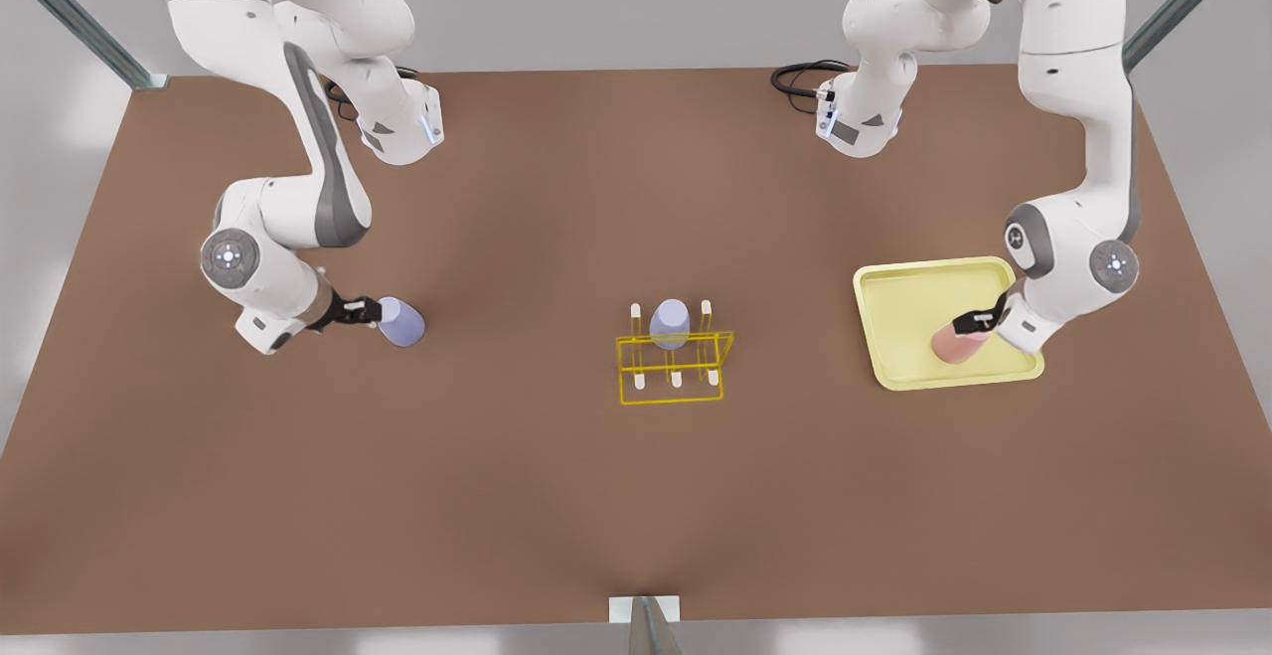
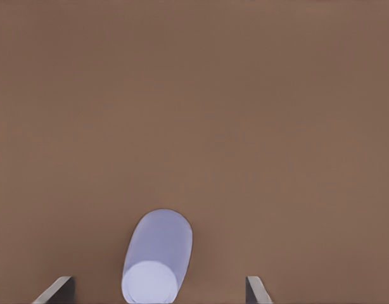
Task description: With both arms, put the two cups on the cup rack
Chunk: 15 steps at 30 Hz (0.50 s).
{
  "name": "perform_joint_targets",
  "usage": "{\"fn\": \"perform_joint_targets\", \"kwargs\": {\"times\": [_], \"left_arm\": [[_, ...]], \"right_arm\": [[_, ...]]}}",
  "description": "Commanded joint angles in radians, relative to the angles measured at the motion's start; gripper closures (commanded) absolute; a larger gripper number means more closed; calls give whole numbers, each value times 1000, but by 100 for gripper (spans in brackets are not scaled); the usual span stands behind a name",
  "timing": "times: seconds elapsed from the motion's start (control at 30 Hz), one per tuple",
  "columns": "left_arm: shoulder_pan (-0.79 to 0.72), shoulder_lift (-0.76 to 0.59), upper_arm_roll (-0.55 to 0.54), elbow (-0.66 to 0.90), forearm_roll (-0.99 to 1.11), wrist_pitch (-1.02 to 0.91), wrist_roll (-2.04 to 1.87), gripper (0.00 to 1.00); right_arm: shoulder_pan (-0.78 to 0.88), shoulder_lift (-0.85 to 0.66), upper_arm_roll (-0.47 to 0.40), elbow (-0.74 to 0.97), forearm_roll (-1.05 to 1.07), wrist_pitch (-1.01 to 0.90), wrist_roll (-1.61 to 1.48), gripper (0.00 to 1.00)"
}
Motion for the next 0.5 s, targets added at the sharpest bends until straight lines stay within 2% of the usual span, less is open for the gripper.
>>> {"fn": "perform_joint_targets", "kwargs": {"times": [0.0, 0.17, 0.3, 0.47], "left_arm": [[-2, 3, 1, -17, 0, 68, 188, 0], [-1, 36, 1, -29, -1, 70, 186, 0], [1, 98, 1, -28, -4, 103, 186, 0], [-2, 105, 1, -29, -4, 109, 186, 0]], "right_arm": [[11, 3, 0, -20, 23, 184, 5, 0], [35, 21, 2, -106, 25, 300, 5, 0], [47, 35, 2, -121, 25, 309, 5, 0], [53, 36, 2, -175, 23, 330, 5, 0]]}}
